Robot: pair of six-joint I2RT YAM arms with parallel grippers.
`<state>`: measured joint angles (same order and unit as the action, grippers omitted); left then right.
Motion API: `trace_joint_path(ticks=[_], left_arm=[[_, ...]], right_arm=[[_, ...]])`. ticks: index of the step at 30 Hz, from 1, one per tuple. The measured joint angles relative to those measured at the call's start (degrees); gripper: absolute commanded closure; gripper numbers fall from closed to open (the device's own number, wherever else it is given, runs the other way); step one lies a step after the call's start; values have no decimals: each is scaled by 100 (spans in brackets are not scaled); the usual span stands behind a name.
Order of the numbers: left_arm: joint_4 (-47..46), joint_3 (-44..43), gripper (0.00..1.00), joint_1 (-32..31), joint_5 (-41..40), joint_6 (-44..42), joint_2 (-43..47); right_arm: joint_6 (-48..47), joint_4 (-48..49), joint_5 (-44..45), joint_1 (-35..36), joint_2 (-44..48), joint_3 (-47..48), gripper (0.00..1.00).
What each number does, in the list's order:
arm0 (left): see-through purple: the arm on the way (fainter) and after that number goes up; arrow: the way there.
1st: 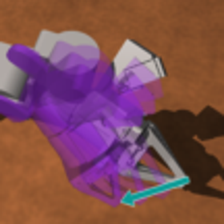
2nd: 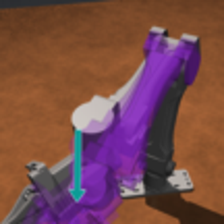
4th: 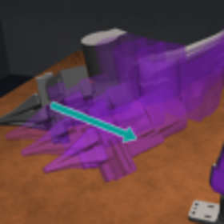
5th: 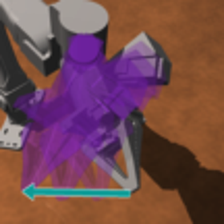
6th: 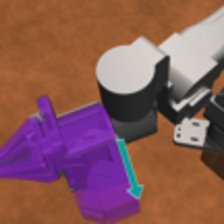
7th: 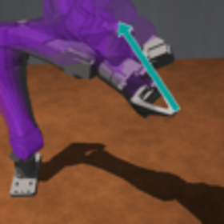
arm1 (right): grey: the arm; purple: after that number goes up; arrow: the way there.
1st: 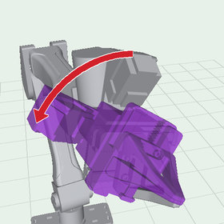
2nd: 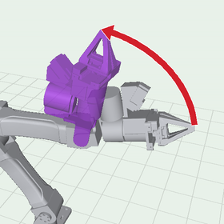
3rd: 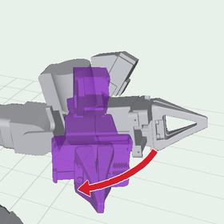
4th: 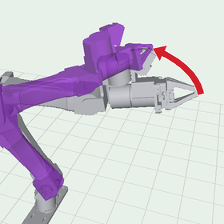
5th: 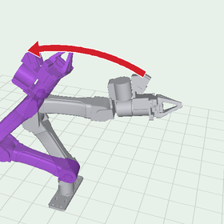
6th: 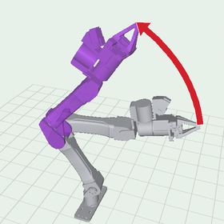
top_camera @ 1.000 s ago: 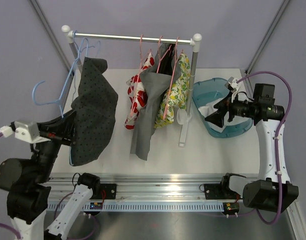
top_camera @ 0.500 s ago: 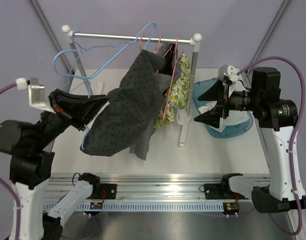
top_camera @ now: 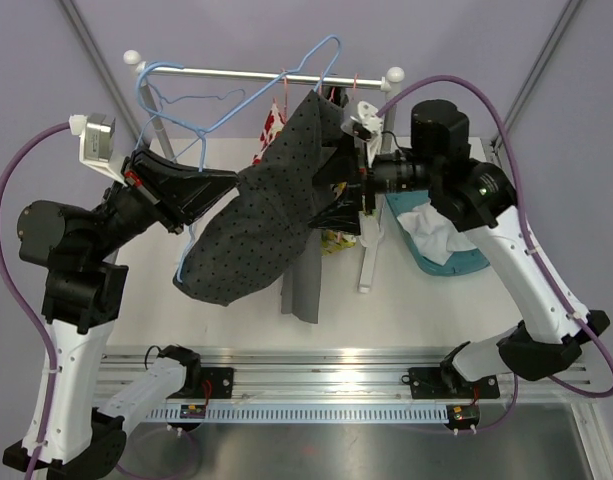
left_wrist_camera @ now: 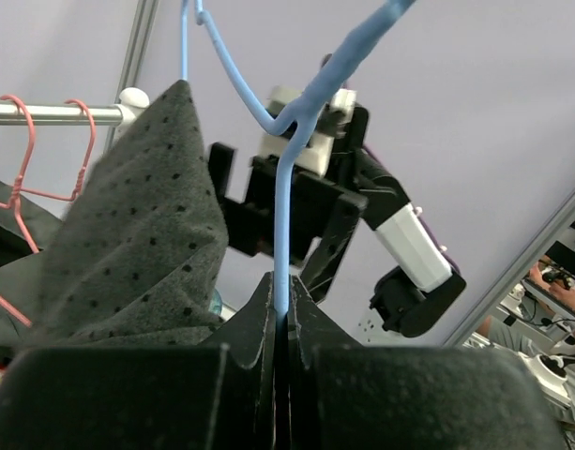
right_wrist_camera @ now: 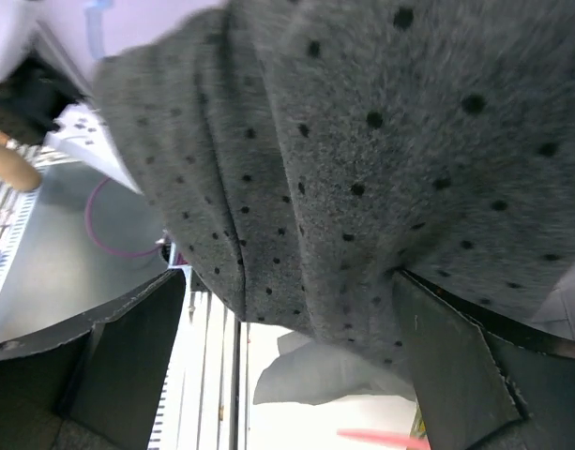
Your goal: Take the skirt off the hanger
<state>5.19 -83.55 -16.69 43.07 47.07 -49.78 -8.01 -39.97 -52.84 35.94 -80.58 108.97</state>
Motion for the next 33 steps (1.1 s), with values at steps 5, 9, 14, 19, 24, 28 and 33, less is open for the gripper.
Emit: trace_joint_path(ticks=[5, 9, 14, 19, 24, 28, 33], left_arm=[[-22, 0, 100, -20, 28, 81, 17], [-63, 0, 100, -20, 37, 122, 17], [-76, 13, 100, -24, 46, 116, 42], [225, 24, 100, -24, -52, -234, 153], [831, 9, 100, -26, -291, -813, 345], [1373, -81, 100, -28, -527, -1259, 404], [1980, -109, 100, -50, -866, -1781, 463]], right_arm=[[-22, -35, 968, 461, -367, 144, 14], [-116, -57, 1615, 728, -573, 446, 40], [-83, -70, 2004, 861, -890, 1078, 85], [-59, -334, 2081, 866, -962, 1467, 100], [-116, -743, 1821, 776, -850, 1991, 100], [92, -944, 1161, 48, -706, 2778, 100], [170, -1016, 1104, -863, -295, 3536, 100]])
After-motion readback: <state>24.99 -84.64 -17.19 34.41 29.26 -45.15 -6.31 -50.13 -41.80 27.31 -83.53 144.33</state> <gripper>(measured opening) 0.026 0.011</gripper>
